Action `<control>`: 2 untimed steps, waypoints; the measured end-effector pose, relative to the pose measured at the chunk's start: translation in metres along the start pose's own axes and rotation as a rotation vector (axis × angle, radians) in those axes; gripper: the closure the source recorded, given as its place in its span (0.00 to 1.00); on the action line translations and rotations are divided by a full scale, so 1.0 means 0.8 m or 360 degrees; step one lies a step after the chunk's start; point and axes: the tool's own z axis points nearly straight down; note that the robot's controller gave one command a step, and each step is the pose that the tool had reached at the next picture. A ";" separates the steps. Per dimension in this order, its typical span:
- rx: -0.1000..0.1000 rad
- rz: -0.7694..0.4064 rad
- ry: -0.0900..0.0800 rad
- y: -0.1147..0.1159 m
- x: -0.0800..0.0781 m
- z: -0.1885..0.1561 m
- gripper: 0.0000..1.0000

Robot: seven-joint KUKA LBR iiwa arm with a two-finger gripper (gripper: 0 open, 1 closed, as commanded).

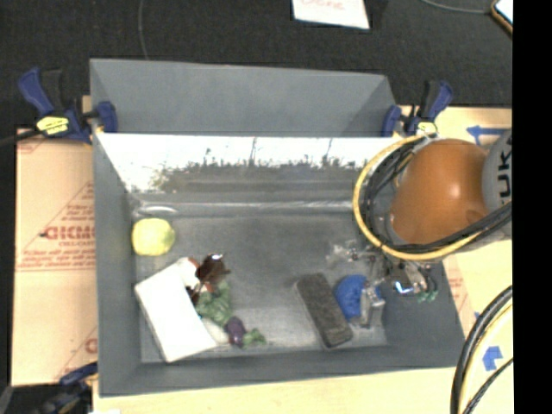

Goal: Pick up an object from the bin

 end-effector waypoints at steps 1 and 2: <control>-0.0005 -0.0265 0.0019 -0.100 -0.021 0.056 0.00; -0.0007 -0.0470 -0.0012 -0.115 -0.039 0.113 0.00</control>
Offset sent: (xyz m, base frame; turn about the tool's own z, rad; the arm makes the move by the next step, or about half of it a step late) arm 0.0487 -0.0859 -0.0904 -0.2997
